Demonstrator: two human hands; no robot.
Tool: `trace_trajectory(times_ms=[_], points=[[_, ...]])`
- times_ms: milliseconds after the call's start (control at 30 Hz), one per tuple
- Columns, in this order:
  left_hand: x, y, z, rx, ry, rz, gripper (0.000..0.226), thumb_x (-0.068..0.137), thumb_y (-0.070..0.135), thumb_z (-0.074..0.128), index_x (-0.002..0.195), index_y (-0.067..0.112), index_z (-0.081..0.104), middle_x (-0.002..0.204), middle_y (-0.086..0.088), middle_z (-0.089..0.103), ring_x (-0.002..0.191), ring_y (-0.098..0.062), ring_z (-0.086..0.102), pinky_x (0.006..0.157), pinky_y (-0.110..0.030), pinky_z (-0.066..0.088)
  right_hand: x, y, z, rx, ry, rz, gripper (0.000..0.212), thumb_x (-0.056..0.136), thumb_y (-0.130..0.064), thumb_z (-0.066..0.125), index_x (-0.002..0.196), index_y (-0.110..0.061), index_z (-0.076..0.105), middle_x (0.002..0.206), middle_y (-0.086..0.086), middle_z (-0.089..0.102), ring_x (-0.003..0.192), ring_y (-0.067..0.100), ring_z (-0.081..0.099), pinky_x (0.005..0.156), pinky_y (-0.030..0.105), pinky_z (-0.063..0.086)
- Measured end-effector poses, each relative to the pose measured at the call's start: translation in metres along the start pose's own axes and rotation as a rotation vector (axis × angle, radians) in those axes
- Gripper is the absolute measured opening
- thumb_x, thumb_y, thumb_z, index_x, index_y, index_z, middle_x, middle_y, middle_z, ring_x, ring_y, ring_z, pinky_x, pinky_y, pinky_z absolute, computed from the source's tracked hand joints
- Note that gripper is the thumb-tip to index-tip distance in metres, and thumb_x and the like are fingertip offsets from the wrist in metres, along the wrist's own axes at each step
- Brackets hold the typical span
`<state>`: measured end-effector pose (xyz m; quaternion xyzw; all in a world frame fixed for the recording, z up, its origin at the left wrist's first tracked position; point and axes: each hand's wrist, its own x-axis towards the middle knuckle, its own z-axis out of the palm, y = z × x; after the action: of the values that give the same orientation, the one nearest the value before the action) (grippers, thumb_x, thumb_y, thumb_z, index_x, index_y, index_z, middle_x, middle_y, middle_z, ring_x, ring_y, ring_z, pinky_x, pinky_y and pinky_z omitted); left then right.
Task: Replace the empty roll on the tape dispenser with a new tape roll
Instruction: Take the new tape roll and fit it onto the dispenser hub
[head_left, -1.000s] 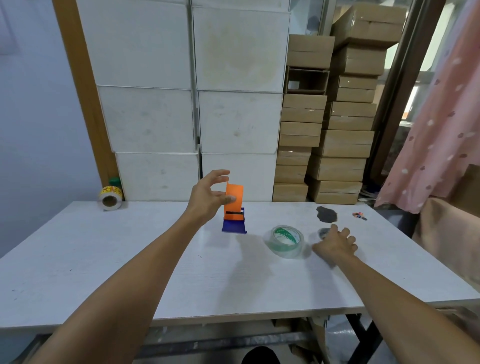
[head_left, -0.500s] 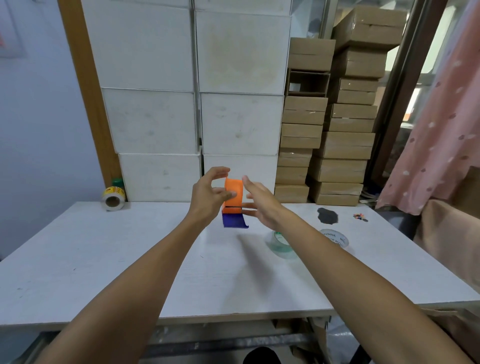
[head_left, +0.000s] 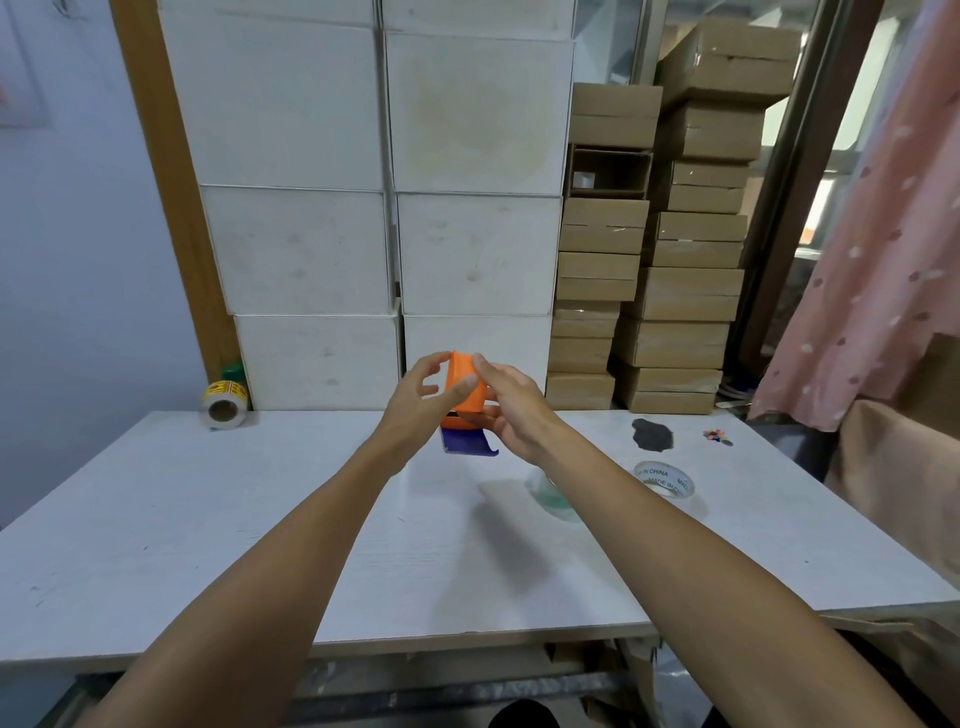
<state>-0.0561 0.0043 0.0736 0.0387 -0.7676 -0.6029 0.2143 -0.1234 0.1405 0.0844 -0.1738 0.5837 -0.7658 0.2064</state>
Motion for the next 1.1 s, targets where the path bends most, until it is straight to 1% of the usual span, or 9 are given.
trace_trajectory(times_ms=[233, 300, 367, 467, 600, 667, 800, 967, 1100], points=[[-0.006, 0.001, -0.003, -0.145, -0.114, -0.081, 0.060, 0.089, 0.048, 0.069, 0.144, 0.037, 0.047, 0.137, 0.003, 0.062, 0.115, -0.006, 0.063, 0.084, -0.029, 0.051, -0.001, 0.004, -0.006, -0.014, -0.015, 0.017, 0.055, 0.093, -0.038, 0.068, 0.134, -0.005, 0.053, 0.131, 0.027, 0.062, 0.099, 0.039, 0.069, 0.097, 0.057, 0.054], [-0.007, 0.001, -0.005, -0.141, -0.114, -0.085, 0.060, 0.088, 0.044, 0.070, 0.143, 0.036, 0.049, 0.131, 0.006, 0.065, 0.107, -0.001, 0.066, 0.086, -0.031, 0.054, -0.002, 0.005, -0.008, -0.018, -0.018, 0.017, 0.056, 0.093, -0.038, 0.069, 0.135, -0.005, 0.052, 0.132, 0.027, 0.062, 0.101, 0.039, 0.069, 0.097, 0.057, 0.054], [-0.008, 0.002, -0.006, -0.165, -0.103, -0.071, 0.059, 0.087, 0.040, 0.073, 0.142, 0.034, 0.052, 0.127, 0.007, 0.067, 0.099, 0.000, 0.070, 0.074, -0.022, 0.057, -0.003, 0.005, -0.010, -0.034, -0.026, 0.018, 0.054, 0.094, -0.039, 0.068, 0.134, -0.006, 0.053, 0.130, 0.025, 0.063, 0.107, 0.040, 0.070, 0.097, 0.055, 0.054], [-0.008, 0.002, -0.007, -0.187, -0.076, -0.056, 0.061, 0.084, 0.039, 0.077, 0.140, 0.032, 0.054, 0.129, 0.002, 0.067, 0.107, -0.010, 0.070, 0.071, -0.022, 0.059, -0.003, 0.001, -0.016, -0.082, -0.064, 0.019, 0.058, 0.093, -0.051, 0.063, 0.133, -0.010, 0.054, 0.126, 0.021, 0.067, 0.113, 0.039, 0.069, 0.099, 0.051, 0.055], [-0.007, 0.001, -0.009, -0.198, -0.058, -0.053, 0.062, 0.084, 0.036, 0.078, 0.140, 0.030, 0.055, 0.130, -0.001, 0.068, 0.112, -0.016, 0.069, 0.082, -0.032, 0.059, -0.002, 0.004, -0.041, -0.533, 0.189, -0.083, 0.061, 0.096, -0.064, 0.045, 0.128, -0.014, 0.059, 0.127, 0.013, 0.064, 0.106, 0.019, 0.061, 0.091, 0.037, 0.052], [-0.007, 0.001, -0.011, -0.198, -0.051, -0.051, 0.062, 0.084, 0.035, 0.078, 0.141, 0.028, 0.055, 0.130, -0.001, 0.067, 0.112, -0.016, 0.069, 0.081, -0.031, 0.059, 0.000, 0.016, -0.068, -0.855, 0.356, -0.093, 0.061, 0.097, -0.062, 0.042, 0.129, -0.013, 0.059, 0.132, 0.010, 0.061, 0.113, 0.023, 0.055, 0.091, 0.038, 0.045], [-0.005, -0.003, -0.014, -0.192, -0.043, -0.054, 0.064, 0.084, 0.036, 0.078, 0.142, 0.028, 0.053, 0.131, -0.002, 0.067, 0.113, -0.017, 0.068, 0.083, -0.034, 0.059, -0.003, 0.045, -0.110, -1.275, 0.384, 0.205, 0.084, 0.086, -0.068, 0.054, 0.148, -0.014, 0.040, 0.151, 0.015, 0.041, 0.140, 0.035, 0.033, 0.105, 0.046, 0.038], [-0.006, -0.005, -0.013, -0.189, -0.053, -0.059, 0.061, 0.086, 0.035, 0.076, 0.143, 0.027, 0.053, 0.131, -0.002, 0.067, 0.112, -0.013, 0.068, 0.078, -0.029, 0.059, -0.009, 0.064, -0.124, -1.337, 0.226, 0.322, 0.111, 0.069, -0.079, 0.065, 0.155, -0.021, 0.026, 0.152, 0.014, 0.035, 0.141, 0.034, 0.030, 0.107, 0.048, 0.036], [-0.006, -0.007, -0.015, -0.189, -0.055, -0.061, 0.061, 0.087, 0.034, 0.075, 0.143, 0.026, 0.053, 0.131, -0.003, 0.066, 0.114, -0.016, 0.067, 0.086, -0.037, 0.059, -0.008, 0.069, -0.126, -1.343, 0.226, 0.292, 0.110, 0.071, -0.070, 0.071, 0.157, -0.021, 0.022, 0.152, 0.013, 0.033, 0.141, 0.033, 0.031, 0.109, 0.047, 0.038]])
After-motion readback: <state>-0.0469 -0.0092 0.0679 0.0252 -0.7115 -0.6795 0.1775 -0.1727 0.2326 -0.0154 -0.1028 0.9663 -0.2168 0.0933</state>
